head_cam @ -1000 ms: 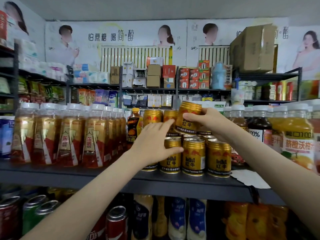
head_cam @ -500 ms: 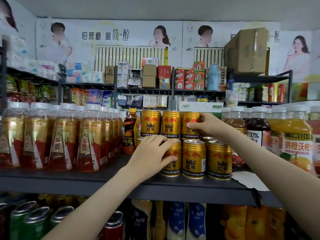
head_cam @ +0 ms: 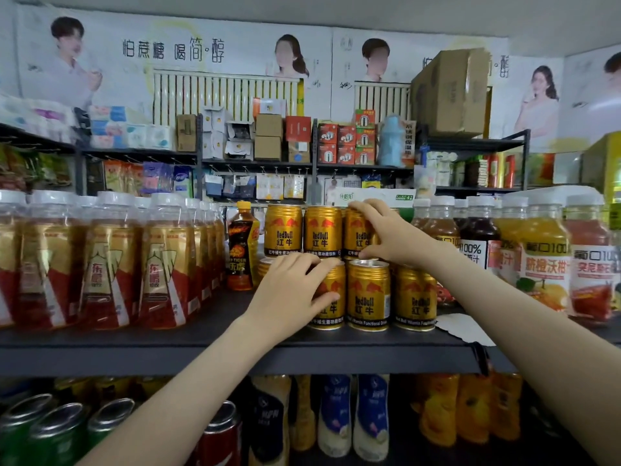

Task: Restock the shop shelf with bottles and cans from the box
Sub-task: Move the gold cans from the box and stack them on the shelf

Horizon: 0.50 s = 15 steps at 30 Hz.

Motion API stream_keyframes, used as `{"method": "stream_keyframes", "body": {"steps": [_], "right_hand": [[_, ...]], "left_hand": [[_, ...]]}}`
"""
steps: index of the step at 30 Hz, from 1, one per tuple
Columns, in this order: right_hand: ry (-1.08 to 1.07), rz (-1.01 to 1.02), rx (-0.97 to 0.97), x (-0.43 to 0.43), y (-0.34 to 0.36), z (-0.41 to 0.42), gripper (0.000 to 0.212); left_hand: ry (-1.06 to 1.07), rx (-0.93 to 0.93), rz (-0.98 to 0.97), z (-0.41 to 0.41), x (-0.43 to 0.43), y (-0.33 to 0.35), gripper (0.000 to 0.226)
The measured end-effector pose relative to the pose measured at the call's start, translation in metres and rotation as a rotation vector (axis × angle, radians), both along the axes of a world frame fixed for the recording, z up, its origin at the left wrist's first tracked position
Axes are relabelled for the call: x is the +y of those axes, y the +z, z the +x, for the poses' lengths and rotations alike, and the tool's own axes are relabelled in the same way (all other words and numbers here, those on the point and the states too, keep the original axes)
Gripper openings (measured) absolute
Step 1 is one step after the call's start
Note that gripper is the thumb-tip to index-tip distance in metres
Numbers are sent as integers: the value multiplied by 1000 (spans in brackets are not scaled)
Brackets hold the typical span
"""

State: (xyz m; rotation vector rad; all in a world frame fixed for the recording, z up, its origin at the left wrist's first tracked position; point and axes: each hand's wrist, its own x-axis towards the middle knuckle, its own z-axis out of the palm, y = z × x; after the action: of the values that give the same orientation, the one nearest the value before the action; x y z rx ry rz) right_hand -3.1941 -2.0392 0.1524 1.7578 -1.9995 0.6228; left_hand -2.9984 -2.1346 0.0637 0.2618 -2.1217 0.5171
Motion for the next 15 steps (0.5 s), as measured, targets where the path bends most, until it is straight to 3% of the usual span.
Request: {"method": "stream_keyframes", "body": {"steps": [3, 7, 12, 15], "right_hand": [[-46, -44, 26, 8, -4, 6, 88], [-25, -247, 34, 29, -17, 26, 66], [107, -428, 126, 63, -57, 66, 50], [283, -414, 65, 86, -96, 100, 48]], "left_hand": [[-24, 3, 0, 1, 1, -1, 51], [-23, 18, 9, 2, 6, -5, 48], [-101, 124, 144, 22, 45, -23, 42], [-136, 141, 203, 50, 78, -48, 37]]}}
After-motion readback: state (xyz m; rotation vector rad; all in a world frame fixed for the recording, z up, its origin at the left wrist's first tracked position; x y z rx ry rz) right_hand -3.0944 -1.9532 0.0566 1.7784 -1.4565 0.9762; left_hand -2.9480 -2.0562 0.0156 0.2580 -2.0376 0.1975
